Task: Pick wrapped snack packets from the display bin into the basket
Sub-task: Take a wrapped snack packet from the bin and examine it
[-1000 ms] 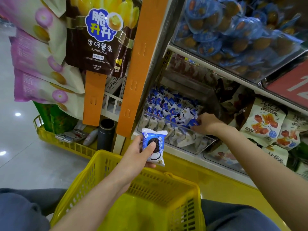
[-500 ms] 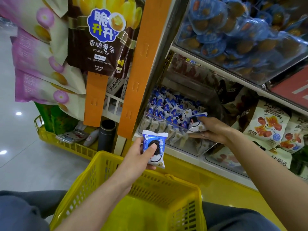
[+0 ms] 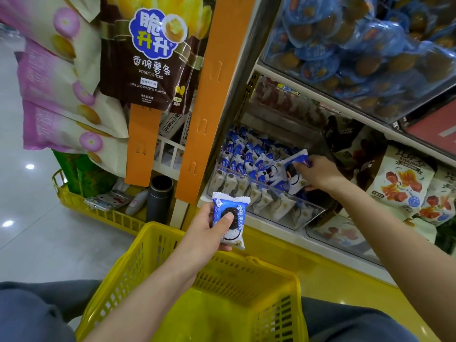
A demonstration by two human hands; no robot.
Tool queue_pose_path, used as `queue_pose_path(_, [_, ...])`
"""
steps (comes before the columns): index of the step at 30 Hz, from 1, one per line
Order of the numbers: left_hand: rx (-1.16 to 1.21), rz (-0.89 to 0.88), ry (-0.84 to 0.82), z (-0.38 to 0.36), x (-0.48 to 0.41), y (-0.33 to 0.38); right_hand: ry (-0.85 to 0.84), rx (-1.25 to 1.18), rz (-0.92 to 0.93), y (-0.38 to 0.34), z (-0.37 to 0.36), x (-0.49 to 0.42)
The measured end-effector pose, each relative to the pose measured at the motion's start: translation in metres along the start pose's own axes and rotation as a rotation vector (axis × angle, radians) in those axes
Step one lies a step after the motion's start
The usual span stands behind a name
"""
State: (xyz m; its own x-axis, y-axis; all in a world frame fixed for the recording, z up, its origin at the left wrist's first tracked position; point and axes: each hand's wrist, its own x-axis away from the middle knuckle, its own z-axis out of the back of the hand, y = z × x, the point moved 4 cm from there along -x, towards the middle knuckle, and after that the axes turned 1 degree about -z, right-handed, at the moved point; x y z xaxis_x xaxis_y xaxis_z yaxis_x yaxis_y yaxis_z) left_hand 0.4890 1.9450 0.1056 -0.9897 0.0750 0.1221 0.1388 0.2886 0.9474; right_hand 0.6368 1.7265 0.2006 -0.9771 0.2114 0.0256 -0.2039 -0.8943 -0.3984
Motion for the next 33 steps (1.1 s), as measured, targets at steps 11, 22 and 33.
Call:
queue_pose_path(11, [-0.004,-0.012,-0.005,0.0,0.001,0.001,-0.065,0.44,-0.023,0.002,-0.012,0.005])
queue_pose_path(22, [-0.011,0.003,0.013,0.0,0.0,-0.001,-0.527,-0.256,-0.267,0.009,-0.033,0.012])
queue_pose_path(33, [-0.027,0.019,0.025,0.002,-0.002,-0.004,-0.361,-0.078,-0.047,0.012,-0.031,0.003])
